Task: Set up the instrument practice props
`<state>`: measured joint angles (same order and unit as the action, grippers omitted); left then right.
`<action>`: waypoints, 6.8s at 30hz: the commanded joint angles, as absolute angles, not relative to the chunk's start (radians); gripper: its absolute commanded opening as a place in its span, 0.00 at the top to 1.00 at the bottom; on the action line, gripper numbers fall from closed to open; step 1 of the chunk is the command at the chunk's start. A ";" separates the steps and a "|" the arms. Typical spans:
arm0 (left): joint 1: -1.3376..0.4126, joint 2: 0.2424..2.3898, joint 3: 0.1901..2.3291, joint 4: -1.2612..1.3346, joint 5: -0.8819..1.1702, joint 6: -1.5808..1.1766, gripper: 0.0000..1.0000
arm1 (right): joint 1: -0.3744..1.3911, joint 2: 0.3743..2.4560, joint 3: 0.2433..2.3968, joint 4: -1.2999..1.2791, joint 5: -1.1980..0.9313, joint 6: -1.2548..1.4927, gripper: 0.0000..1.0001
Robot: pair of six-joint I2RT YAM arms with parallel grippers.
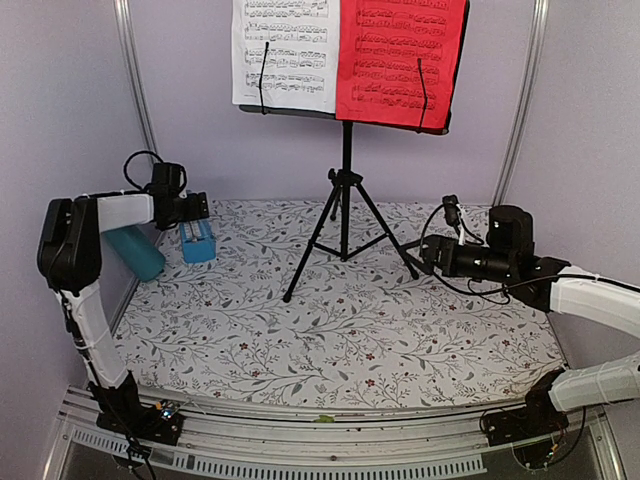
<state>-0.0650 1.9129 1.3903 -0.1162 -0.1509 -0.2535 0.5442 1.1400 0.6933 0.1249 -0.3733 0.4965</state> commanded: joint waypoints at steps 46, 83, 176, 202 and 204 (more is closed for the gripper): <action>-0.733 1.232 0.893 -0.290 -0.473 -0.633 0.94 | 0.656 1.107 0.641 0.219 -0.378 0.478 0.00; -1.155 1.472 0.787 0.150 -0.450 -0.439 0.11 | 0.728 1.018 0.435 0.420 -0.295 0.359 0.01; -1.199 1.671 1.753 -0.295 -0.604 0.019 1.00 | 1.030 1.268 0.515 0.889 0.370 -0.128 0.21; -1.208 1.667 1.774 -0.375 -0.582 -0.039 1.00 | 1.125 1.474 0.664 0.953 0.552 -0.276 0.52; -1.208 1.657 1.764 -0.371 -0.580 -0.043 1.00 | 1.128 1.480 0.667 0.952 0.568 -0.287 0.55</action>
